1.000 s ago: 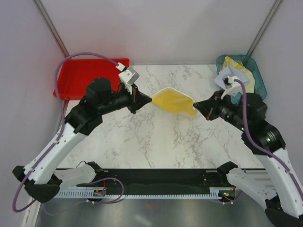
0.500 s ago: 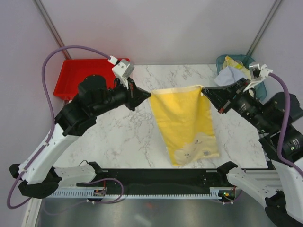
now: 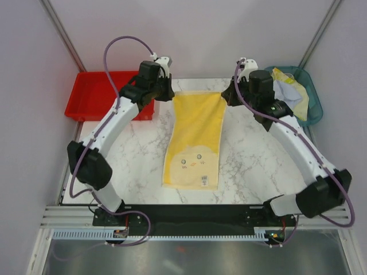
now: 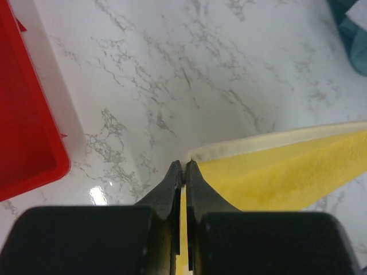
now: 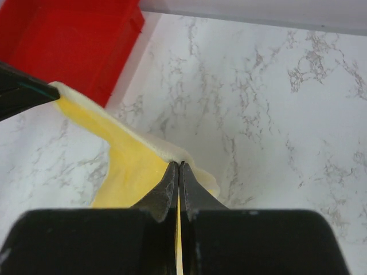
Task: Fold and stack the towels
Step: Flatten out the crumpled towel, then fold the towel
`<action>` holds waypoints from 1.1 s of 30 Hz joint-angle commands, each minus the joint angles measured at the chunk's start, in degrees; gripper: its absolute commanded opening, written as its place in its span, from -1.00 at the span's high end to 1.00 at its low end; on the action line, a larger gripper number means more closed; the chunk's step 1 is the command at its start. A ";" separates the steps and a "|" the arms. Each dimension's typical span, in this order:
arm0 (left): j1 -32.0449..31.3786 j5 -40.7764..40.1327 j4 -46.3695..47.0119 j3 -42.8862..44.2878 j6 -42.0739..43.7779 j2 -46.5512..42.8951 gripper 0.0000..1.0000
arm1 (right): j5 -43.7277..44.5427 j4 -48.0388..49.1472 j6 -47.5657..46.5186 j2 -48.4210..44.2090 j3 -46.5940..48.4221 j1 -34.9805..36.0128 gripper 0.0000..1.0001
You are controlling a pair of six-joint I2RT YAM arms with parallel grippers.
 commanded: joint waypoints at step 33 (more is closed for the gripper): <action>3.90 12.37 10.18 -31.54 9.20 -9.55 0.95 | -8.38 -5.81 -5.44 1.64 -19.75 0.92 1.00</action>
